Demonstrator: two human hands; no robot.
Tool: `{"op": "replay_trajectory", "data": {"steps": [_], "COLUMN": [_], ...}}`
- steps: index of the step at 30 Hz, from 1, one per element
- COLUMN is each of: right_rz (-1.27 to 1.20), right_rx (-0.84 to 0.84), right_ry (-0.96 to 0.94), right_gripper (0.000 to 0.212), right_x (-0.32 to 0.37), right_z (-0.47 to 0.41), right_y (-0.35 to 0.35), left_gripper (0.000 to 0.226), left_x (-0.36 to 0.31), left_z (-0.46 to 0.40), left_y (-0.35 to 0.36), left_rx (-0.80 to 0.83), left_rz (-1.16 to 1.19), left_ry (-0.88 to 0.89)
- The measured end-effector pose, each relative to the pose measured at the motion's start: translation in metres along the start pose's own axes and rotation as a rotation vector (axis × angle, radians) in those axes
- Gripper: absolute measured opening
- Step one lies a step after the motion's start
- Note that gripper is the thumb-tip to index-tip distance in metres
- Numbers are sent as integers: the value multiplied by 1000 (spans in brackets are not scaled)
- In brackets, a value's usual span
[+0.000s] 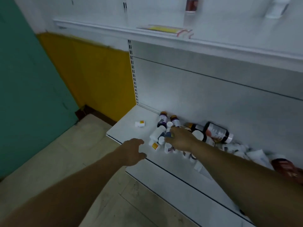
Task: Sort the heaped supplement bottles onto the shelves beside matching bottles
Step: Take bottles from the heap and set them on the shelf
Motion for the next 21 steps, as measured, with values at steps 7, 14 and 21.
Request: {"op": "replay_trajectory", "data": {"steps": [7,14,21], "right_rz": [127,555,615], "right_rx": [5,-2,-29], "right_ry": [186,263,348], "right_gripper": [57,58,70], "right_x": [18,36,34], "right_z": [-70,-109,-120], "right_y": [52,90,103], "left_gripper": [71,72,43], "left_x": [63,91,98], "left_z": [-126,-221,-244], "left_y": [-14,18,31], "left_rx": [-26,-60,-232], "left_rz": [7,-21,205], "left_ry": [66,244,244]}}
Point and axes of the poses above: each hand's wrist, its own z-axis away from the middle knuckle, its own y-axis out of the palm, x = y × z, the point moved 4 cm from there along -z, towards the middle knuckle, and after that the axes turned 9 degrees about -x, right-handed, at the moved point
